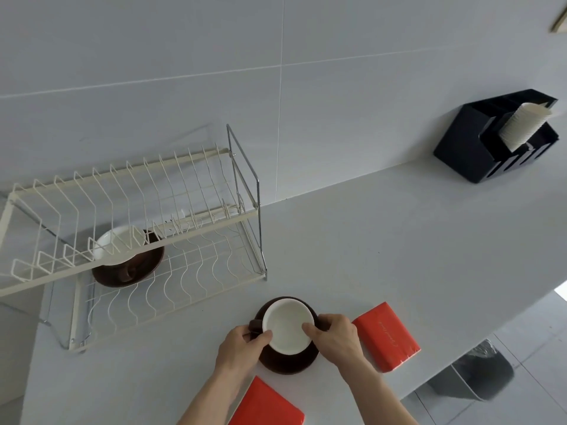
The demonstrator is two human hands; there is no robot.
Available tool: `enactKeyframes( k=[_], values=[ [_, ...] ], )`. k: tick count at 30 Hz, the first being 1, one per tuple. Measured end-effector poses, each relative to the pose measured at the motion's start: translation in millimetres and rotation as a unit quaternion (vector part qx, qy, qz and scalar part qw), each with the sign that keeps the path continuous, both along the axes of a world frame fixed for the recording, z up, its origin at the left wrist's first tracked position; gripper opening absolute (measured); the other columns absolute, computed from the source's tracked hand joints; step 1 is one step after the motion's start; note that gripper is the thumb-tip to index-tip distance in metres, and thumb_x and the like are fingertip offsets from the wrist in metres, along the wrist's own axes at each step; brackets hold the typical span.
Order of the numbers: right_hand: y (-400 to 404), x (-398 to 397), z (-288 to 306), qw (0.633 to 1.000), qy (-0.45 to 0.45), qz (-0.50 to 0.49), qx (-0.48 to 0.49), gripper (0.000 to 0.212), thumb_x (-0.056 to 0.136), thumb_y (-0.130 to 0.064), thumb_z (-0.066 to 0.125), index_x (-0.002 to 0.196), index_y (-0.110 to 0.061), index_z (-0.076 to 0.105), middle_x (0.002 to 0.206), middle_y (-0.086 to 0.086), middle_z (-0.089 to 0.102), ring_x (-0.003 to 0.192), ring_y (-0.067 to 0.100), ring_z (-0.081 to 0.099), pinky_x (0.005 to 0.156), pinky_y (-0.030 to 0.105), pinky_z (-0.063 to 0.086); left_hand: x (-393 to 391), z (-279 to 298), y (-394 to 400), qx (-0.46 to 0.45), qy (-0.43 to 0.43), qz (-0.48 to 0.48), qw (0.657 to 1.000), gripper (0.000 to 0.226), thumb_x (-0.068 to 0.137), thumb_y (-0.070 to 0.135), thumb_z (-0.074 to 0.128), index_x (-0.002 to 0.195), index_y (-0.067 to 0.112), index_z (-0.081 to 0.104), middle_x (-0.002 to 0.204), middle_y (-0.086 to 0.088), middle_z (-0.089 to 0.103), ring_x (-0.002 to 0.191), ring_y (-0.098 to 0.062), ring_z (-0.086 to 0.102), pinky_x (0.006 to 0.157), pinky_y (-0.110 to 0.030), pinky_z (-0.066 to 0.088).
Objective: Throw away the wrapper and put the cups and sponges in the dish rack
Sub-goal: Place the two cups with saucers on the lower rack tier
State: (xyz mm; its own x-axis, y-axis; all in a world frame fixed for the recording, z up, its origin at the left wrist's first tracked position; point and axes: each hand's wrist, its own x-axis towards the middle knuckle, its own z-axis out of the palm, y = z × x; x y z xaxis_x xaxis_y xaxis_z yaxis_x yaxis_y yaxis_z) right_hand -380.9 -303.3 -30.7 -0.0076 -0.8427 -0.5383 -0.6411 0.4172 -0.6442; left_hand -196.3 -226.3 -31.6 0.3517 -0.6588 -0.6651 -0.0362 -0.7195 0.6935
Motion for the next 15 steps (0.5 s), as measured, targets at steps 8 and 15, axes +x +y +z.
enactKeyframes(
  k=[8, 15],
  values=[
    [5, 37, 20, 0.998, -0.013, 0.036, -0.041, 0.032, 0.067, -0.039, 0.07, 0.072, -0.007, 0.069, 0.055, 0.002, 0.056, 0.054, 0.014, 0.051, 0.052, 0.028, 0.043, 33, 16, 20, -0.04, -0.016, 0.028, 0.999, 0.028, 0.073, 0.044, 0.074, 0.098, 0.03, 0.077, 0.095, 0.008, 0.079, 0.098, -0.012, 0.07, 0.094, -0.041, 0.056],
    [0, 79, 37, 0.995, -0.04, 0.078, -0.049, 0.024, 0.067, -0.038, 0.072, 0.073, -0.015, 0.076, 0.075, 0.007, 0.075, 0.076, 0.024, 0.072, 0.066, 0.038, 0.061, 72, 32, 29, -0.061, -0.024, 0.067, 0.996, 0.032, 0.065, 0.048, 0.074, 0.09, 0.029, 0.08, 0.084, 0.011, 0.08, 0.093, -0.013, 0.073, 0.094, -0.042, 0.057]
  ],
)
